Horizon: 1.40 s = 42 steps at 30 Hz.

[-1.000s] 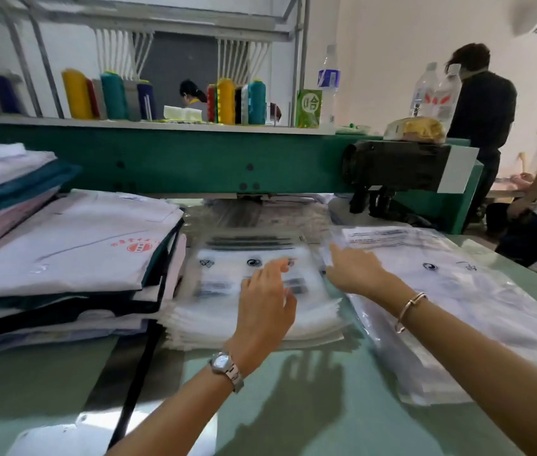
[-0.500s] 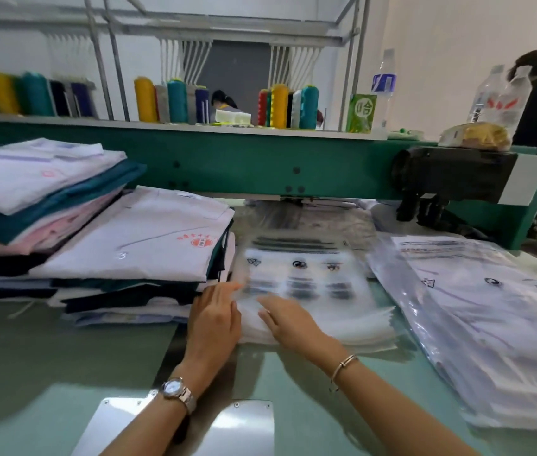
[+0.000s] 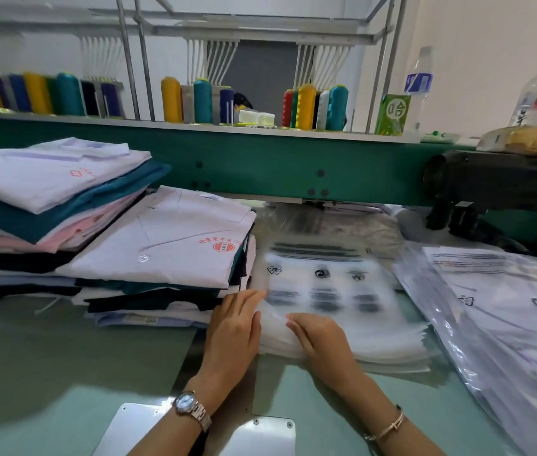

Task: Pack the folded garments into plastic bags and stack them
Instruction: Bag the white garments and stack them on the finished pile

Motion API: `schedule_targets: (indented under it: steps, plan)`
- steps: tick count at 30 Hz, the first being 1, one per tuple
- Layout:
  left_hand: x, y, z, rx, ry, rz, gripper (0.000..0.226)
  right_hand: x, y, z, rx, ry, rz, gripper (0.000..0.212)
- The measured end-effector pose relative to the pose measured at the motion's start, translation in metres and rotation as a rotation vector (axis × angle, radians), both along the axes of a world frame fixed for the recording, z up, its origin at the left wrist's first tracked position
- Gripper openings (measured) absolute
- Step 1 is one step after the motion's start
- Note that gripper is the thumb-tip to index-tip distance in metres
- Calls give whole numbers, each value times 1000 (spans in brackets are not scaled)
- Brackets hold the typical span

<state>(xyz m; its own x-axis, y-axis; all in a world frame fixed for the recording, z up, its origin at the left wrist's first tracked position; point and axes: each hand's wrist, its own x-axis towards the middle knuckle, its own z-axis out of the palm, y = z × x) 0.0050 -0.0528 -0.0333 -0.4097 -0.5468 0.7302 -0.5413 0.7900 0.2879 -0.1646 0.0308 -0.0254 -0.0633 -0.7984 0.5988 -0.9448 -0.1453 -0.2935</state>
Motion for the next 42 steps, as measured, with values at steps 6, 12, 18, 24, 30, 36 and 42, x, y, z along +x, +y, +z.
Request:
schedule_targets:
  steps: [6, 12, 18, 24, 30, 36, 42]
  plan:
    - [2, 1, 1, -20, -23, 42, 34, 1, 1, -1, -72, 74, -30, 15]
    - [2, 1, 4, -63, -5, 105, 31, 4, -7, -6, -67, -109, -63, 13]
    - [2, 0, 7, -107, 36, 163, 30, 5, -20, -3, 79, -631, -66, 7]
    - [1, 1, 8, -92, 55, 157, 31, -1, -22, 4, 116, -843, -16, 6]
    - [1, 4, 8, -93, 72, 167, 27, 3, -15, 5, 58, -525, -84, 23]
    - [3, 9, 10, -69, 77, 179, 29, 4, -12, 7, 117, 20, -51, 26]
    - [4, 9, 11, -93, 73, 184, 37, 10, -4, 14, -69, 125, -85, 4]
